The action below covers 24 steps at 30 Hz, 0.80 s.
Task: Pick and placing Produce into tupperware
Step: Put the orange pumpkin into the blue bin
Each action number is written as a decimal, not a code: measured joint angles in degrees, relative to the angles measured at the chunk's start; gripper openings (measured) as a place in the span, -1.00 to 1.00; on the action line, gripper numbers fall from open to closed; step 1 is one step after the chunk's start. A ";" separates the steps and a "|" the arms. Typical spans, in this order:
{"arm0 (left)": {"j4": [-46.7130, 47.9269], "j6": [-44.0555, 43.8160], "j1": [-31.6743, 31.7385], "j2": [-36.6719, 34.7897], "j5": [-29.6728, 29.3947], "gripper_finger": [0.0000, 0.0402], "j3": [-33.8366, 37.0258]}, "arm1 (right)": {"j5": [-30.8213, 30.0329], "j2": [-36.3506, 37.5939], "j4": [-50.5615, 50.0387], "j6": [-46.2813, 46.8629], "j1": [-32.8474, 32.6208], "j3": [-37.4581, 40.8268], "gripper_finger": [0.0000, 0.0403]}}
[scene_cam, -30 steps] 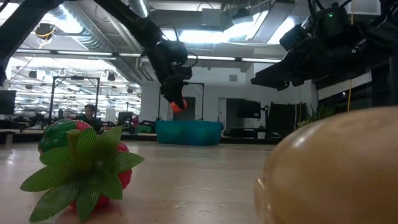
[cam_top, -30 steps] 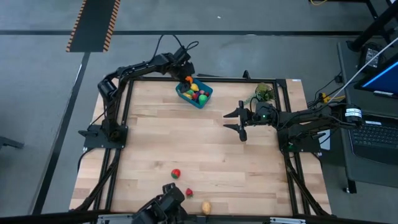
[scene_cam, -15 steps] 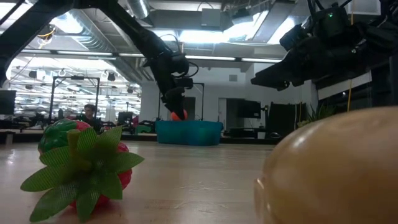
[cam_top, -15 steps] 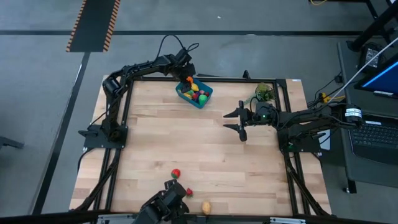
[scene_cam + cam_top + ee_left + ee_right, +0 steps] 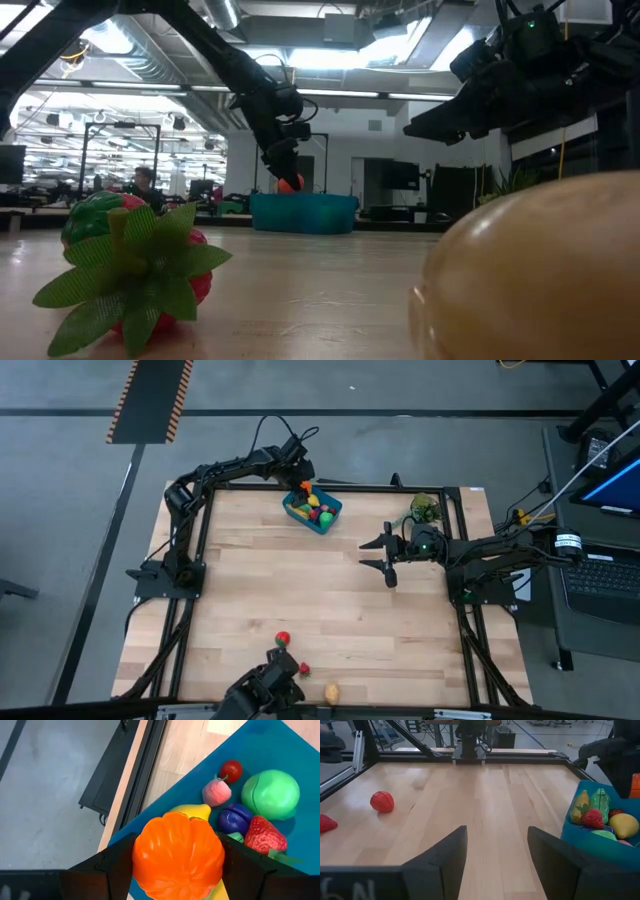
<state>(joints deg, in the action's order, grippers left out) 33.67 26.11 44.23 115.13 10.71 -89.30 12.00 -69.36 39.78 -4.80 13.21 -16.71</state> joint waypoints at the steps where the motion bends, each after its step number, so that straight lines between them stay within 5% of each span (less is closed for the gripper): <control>1: 0.04 0.00 0.00 0.00 0.01 0.17 0.01 | 0.00 0.00 -0.01 0.00 0.00 0.00 0.04; 24: -0.33 1.50 0.19 2.89 -0.53 0.17 0.09 | 0.01 0.00 -0.08 0.00 0.09 0.00 0.04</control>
<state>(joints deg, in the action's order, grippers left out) 33.34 27.61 44.42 118.02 10.18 -89.21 12.01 -69.36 39.70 -4.80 13.30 -16.71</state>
